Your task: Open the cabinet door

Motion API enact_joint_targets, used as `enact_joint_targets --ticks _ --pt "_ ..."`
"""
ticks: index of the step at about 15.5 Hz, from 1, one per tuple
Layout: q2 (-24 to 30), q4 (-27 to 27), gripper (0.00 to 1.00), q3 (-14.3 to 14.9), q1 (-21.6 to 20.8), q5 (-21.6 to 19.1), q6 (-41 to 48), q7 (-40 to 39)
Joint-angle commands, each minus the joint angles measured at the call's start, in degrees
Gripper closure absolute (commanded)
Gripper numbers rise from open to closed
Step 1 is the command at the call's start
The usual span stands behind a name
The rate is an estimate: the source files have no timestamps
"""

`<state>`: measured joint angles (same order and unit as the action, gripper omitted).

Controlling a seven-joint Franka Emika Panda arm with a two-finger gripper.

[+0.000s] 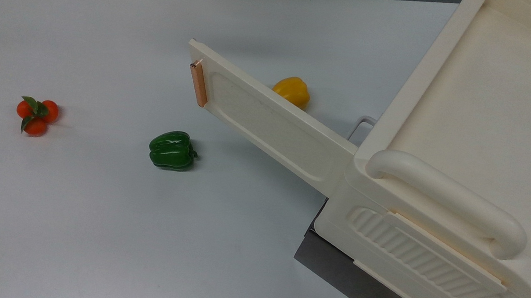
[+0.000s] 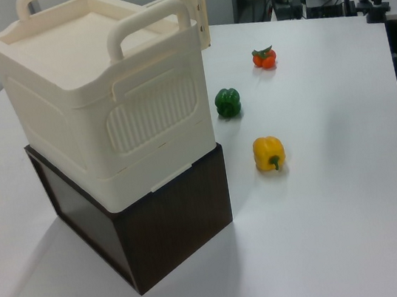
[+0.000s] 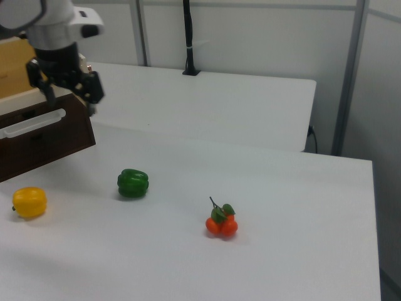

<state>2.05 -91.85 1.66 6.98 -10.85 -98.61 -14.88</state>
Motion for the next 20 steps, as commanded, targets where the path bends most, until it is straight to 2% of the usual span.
enact_joint_targets --ticks 1,4,7,9,12,14,20 --pt "2.3 0.2 0.0 0.3 -4.9 1.1 4.1 15.3" --pt "3.0 1.1 0.0 0.2 -7.9 2.1 9.3 19.9" --pt "2.6 0.8 0.0 0.1 -11.4 4.8 8.5 23.6" --pt "2.3 0.2 0.0 0.1 -12.1 5.9 5.6 22.3" --pt "1.5 -1.6 0.0 0.4 -12.1 5.8 -0.8 15.2" --pt "1.5 -1.7 0.0 0.8 -11.8 5.8 -0.8 12.0" --pt "1.4 -1.8 0.0 0.8 -11.7 5.6 -0.4 12.5"
